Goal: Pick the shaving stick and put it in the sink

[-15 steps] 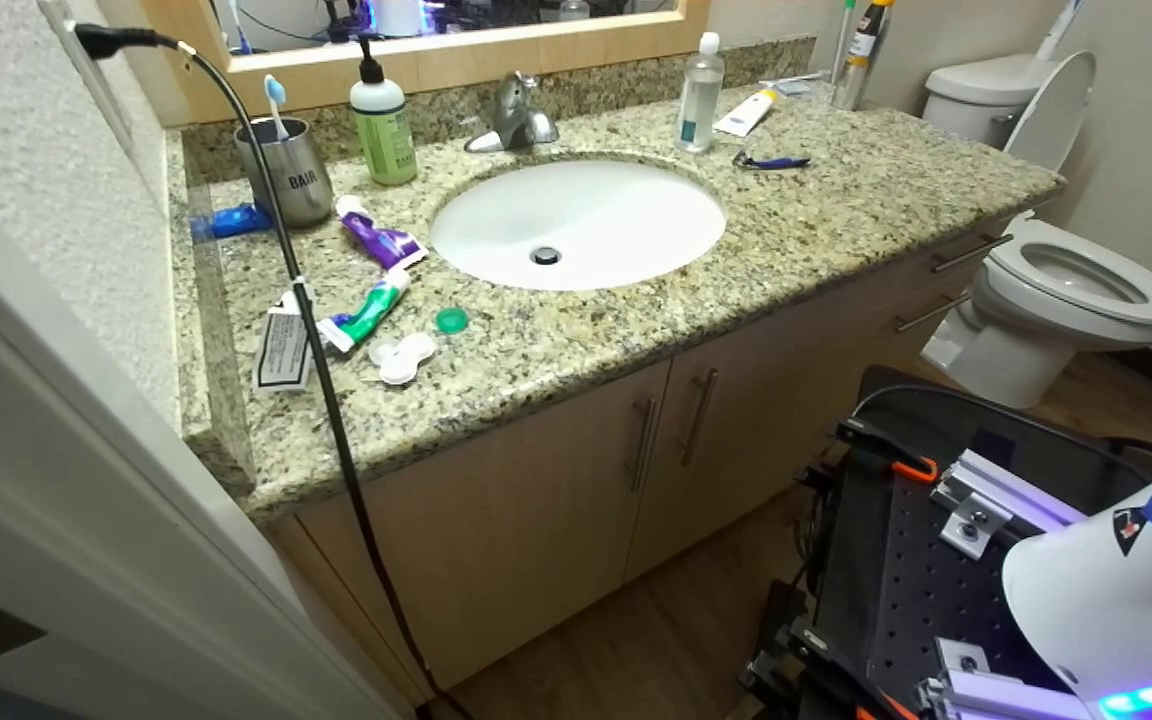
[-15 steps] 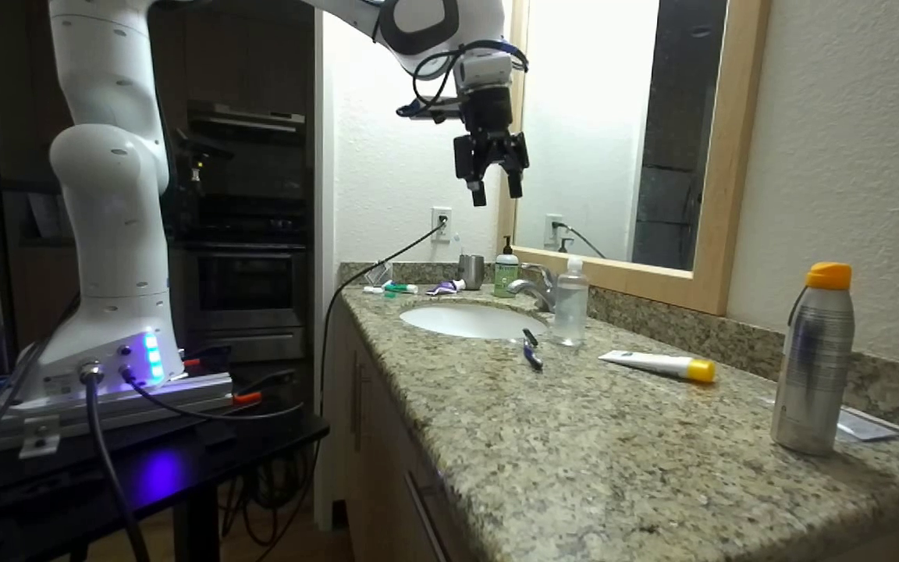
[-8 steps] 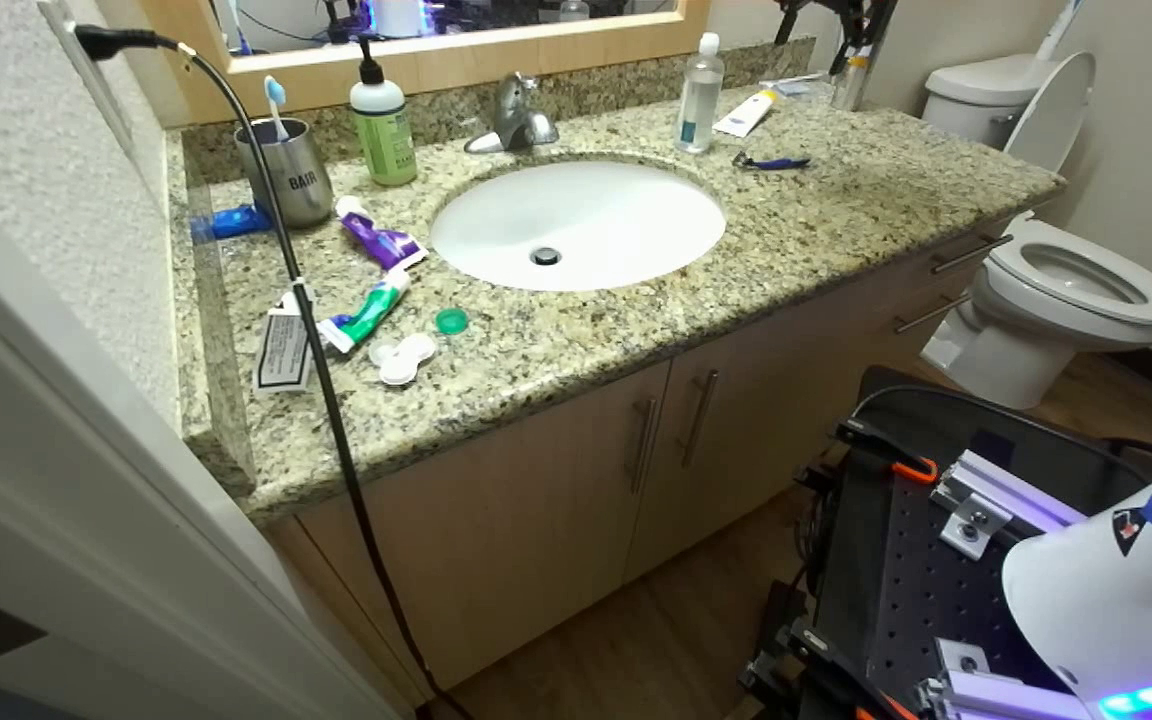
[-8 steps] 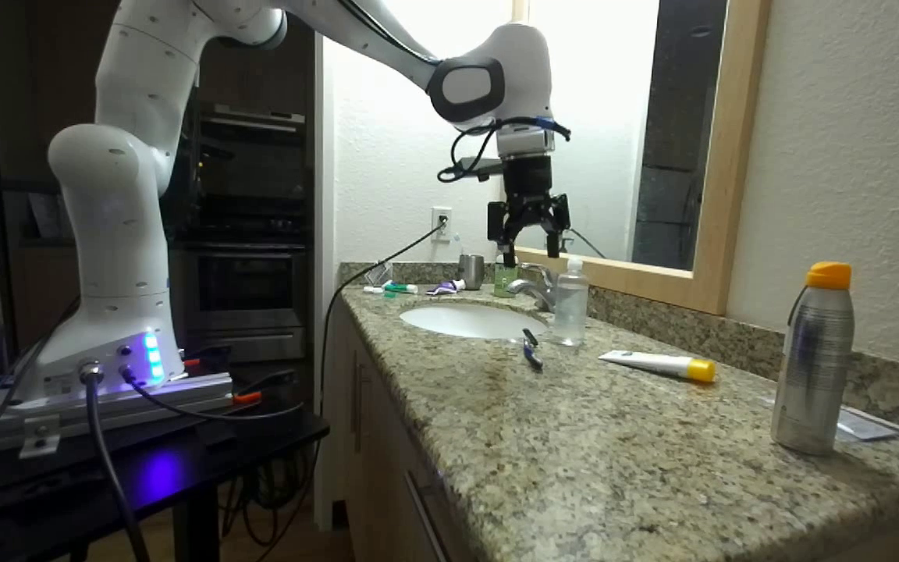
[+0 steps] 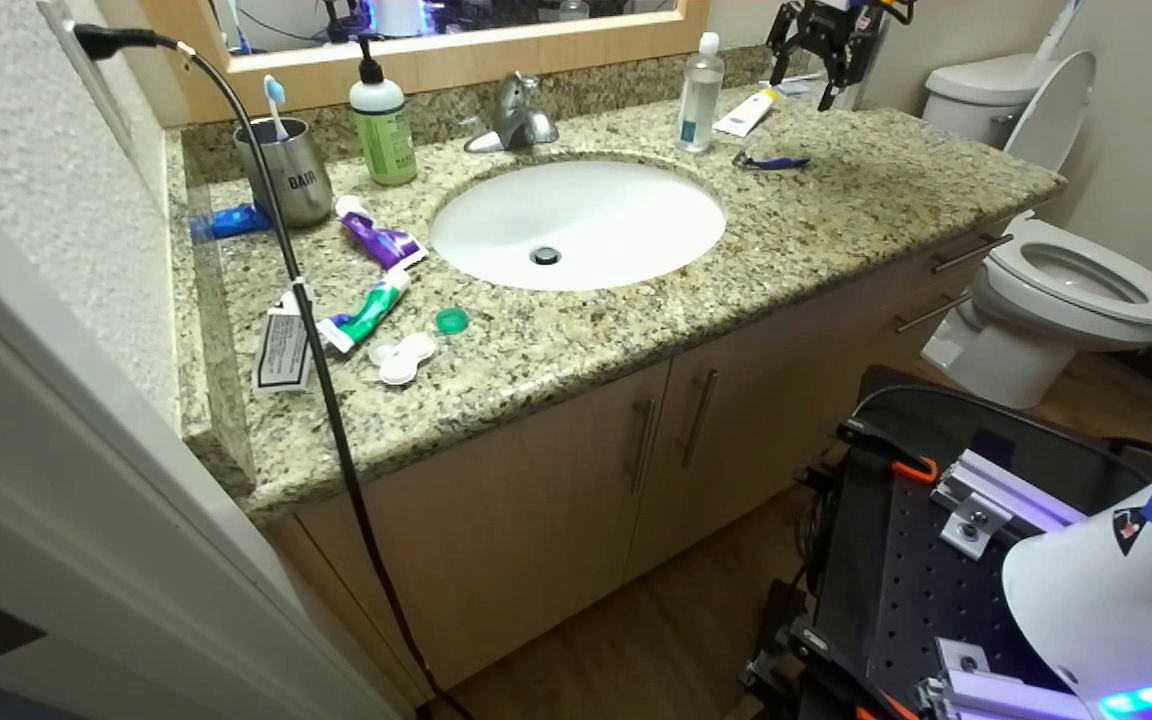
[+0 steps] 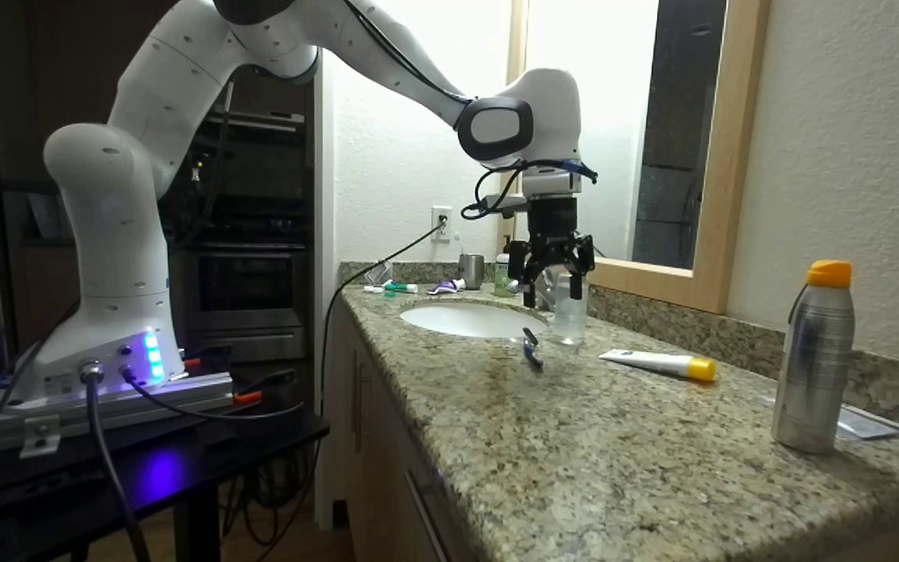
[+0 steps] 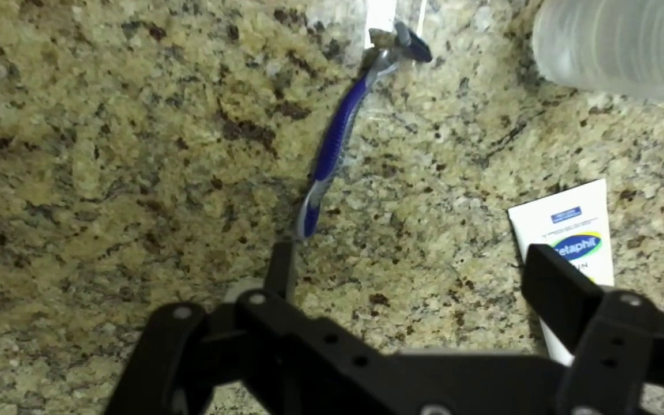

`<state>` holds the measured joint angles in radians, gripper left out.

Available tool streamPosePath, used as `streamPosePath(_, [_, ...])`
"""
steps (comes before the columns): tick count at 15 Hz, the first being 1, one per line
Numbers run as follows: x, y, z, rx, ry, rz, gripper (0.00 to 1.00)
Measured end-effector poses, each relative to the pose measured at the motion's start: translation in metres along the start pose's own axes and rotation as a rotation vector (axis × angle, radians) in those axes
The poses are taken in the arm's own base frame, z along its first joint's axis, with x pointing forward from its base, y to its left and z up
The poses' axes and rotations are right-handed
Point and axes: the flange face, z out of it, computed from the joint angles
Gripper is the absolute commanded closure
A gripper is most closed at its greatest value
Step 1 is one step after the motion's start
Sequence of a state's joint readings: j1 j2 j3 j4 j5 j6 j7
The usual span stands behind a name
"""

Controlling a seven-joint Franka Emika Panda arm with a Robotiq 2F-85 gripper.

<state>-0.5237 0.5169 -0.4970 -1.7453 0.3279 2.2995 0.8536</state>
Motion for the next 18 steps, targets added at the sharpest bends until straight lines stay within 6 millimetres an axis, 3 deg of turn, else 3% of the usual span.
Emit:
streamPosePath(4, [-0.001,0.001,0.004,-0.028,-0.001,-0.011,0.0])
streamPosePath(11, [-0.004,0.015,0.06,-0.146,-0.028,-0.09,0.0])
streamPosePath(18, [-0.005,0.013,0.066,-0.145,-0.037,-0.104,0.0])
